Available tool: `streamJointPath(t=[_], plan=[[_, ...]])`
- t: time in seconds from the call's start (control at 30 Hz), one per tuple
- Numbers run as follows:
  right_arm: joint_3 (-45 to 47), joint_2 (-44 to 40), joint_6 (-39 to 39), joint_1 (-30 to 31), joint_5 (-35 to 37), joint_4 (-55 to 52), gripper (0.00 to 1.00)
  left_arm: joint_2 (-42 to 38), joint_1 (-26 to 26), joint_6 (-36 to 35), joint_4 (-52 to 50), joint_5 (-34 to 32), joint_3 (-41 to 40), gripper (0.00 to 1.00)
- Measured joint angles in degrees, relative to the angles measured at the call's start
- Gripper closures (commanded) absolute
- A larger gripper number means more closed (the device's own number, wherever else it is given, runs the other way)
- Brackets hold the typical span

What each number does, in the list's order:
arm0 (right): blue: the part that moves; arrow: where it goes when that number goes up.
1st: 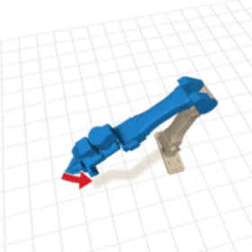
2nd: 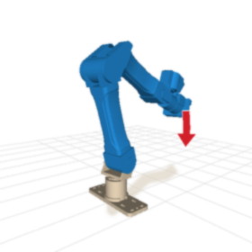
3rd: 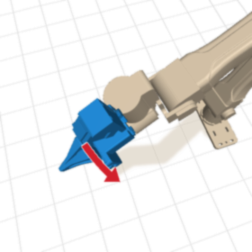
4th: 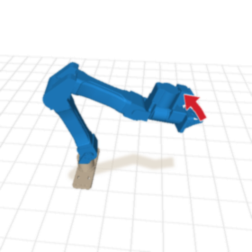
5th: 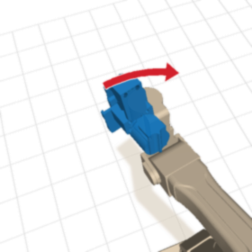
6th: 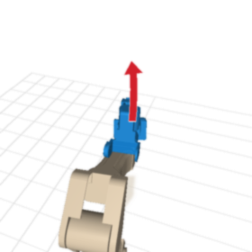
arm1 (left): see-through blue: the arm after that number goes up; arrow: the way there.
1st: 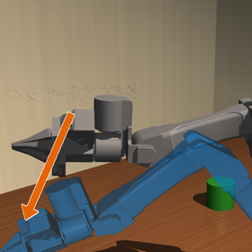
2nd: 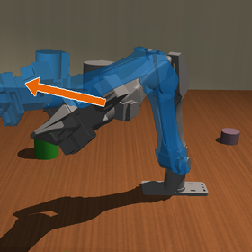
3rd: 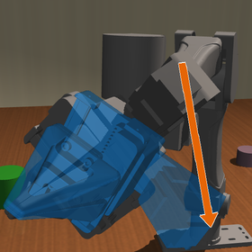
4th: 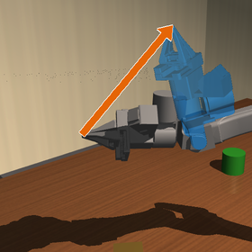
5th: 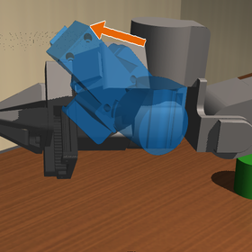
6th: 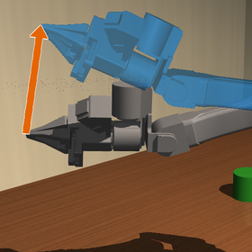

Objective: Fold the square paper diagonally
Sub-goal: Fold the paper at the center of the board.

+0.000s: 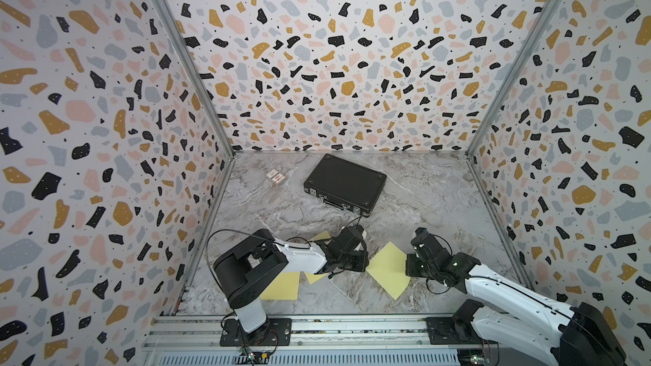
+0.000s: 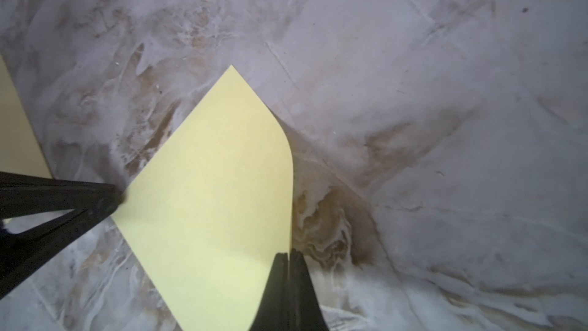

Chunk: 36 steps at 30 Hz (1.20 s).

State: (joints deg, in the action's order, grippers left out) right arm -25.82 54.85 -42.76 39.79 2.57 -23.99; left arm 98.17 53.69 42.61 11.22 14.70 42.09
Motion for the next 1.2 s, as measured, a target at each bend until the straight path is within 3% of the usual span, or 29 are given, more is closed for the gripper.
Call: streamJointPath(t=[0.4, 1.2], plan=[[0.7, 2.9, -7.0, 0.5, -12.2, 13.8, 1.00, 0.0, 0.0, 0.1, 3.4, 0.0, -1.8, 0.92], [0.2, 21.7, -11.3, 6.8, -11.9, 27.5, 1.00, 0.4, 0.0, 1.8, 8.3, 0.2, -3.9, 0.93]])
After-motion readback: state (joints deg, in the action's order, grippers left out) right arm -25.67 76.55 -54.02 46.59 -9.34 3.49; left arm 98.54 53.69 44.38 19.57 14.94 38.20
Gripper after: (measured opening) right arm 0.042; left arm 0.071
